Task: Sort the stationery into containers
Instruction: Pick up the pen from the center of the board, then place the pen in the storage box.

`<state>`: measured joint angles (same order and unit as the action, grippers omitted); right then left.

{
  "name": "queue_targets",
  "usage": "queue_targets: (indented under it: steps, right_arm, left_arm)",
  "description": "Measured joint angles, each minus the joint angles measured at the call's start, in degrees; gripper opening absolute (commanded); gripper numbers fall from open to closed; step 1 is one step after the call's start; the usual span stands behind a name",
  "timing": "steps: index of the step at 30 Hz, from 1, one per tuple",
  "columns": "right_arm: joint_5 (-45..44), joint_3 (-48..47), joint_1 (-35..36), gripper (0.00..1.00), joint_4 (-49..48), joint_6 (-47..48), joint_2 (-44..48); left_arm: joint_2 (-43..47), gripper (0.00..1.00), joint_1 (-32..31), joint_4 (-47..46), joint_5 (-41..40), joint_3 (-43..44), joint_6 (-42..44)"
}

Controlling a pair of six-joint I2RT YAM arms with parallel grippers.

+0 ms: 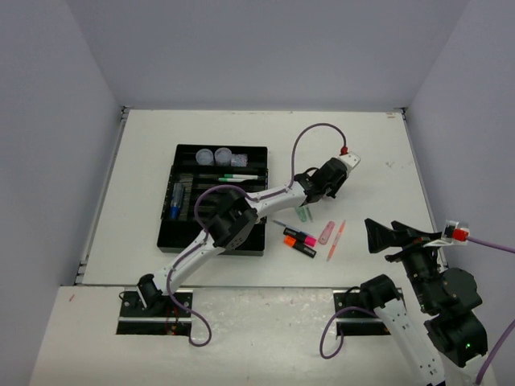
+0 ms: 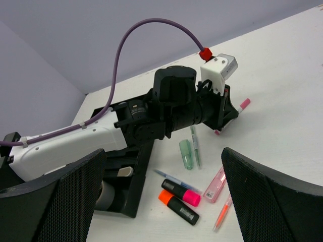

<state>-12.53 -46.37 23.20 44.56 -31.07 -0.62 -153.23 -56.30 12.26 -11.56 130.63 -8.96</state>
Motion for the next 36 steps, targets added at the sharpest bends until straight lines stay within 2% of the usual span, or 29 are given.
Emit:
queue_targets:
  steps: [6, 15, 21, 24, 29, 32, 36]
  right_arm:
    - [0.0, 0.0, 0.0, 0.99, 0.0, 0.0, 0.0]
    - [0.0, 0.0, 0.0, 0.99, 0.0, 0.0, 0.0]
    - [0.0, 0.0, 0.0, 0.99, 0.0, 0.0, 0.0]
    - [0.0, 0.0, 0.0, 0.99, 0.0, 0.0, 0.0]
    - [0.01, 0.0, 0.0, 0.99, 0.0, 0.01, 0.0]
    - [0.02, 0.0, 0.0, 0.99, 0.0, 0.01, 0.0]
    - [0.04, 0.0, 0.0, 0.99, 0.0, 0.0, 0.0]
  left_arm:
    - [0.38, 0.0, 0.04, 0.6, 0.96, -0.36, 5.86]
    - [12.48, 0.0, 1.73, 0.26, 13.65, -15.93, 20.71]
    - [19.21, 0.0, 2.87, 0.34, 23.87, -16.0, 29.04]
    - [24.44, 0.0, 3.94, -0.11, 27.5, -19.81, 35.97]
    - [36.47, 0.0, 10.52, -2.6, 33.33, -35.88, 46.3]
    - [41.99, 0.0, 18.16, -4.25, 38.8, -45.74, 52.44]
    - [44.25, 0.0, 28.04, -4.26, 45.16, -52.76, 60.57]
